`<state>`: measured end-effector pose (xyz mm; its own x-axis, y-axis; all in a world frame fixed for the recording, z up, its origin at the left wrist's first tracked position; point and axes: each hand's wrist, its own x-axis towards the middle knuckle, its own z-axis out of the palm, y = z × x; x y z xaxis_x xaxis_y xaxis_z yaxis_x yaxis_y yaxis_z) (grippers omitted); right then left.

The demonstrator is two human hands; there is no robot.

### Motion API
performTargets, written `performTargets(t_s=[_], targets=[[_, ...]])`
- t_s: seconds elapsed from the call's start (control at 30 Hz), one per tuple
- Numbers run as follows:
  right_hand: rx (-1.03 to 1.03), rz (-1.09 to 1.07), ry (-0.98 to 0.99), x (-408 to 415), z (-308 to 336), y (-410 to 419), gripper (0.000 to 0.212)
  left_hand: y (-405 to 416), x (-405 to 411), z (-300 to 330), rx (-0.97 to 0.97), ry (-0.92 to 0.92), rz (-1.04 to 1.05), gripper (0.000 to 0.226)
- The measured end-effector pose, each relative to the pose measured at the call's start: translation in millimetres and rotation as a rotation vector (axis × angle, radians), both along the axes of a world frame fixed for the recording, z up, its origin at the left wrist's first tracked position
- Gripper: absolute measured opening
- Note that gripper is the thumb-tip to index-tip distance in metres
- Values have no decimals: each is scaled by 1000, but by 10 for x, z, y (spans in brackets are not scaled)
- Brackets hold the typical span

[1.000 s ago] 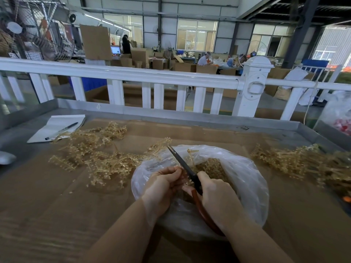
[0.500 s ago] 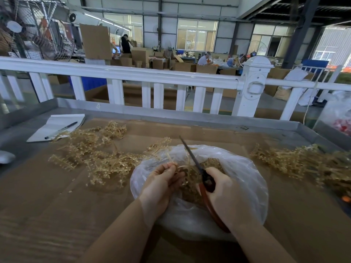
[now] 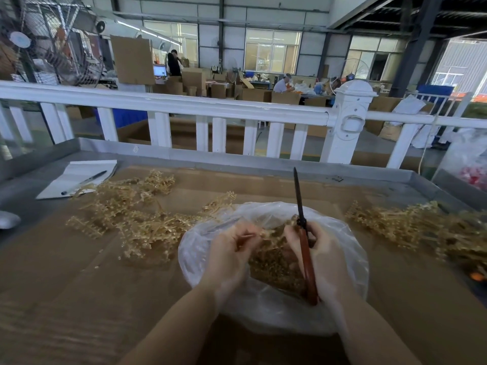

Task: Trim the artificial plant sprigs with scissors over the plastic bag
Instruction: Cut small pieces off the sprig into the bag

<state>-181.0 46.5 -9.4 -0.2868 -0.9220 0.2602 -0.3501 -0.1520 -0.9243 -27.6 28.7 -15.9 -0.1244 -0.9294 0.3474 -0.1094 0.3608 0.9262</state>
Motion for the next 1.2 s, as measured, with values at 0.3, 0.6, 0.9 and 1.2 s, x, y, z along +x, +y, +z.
performTargets(t_s=[0.3, 0.6, 0.9, 1.2], targets=[[52, 6, -7, -68, 96, -43, 29, 82, -34, 7, 83, -15, -228, 23], [49, 367, -134, -117, 260, -10, 32, -80, 23, 81, 549, 324, -352, 101], [53, 243, 16, -79, 240, -44, 24, -109, 34, 88, 543, 105, -353, 47], [-23, -51, 158, -69, 73, -21, 8, -223, -29, 10, 783, 741, -142, 12]])
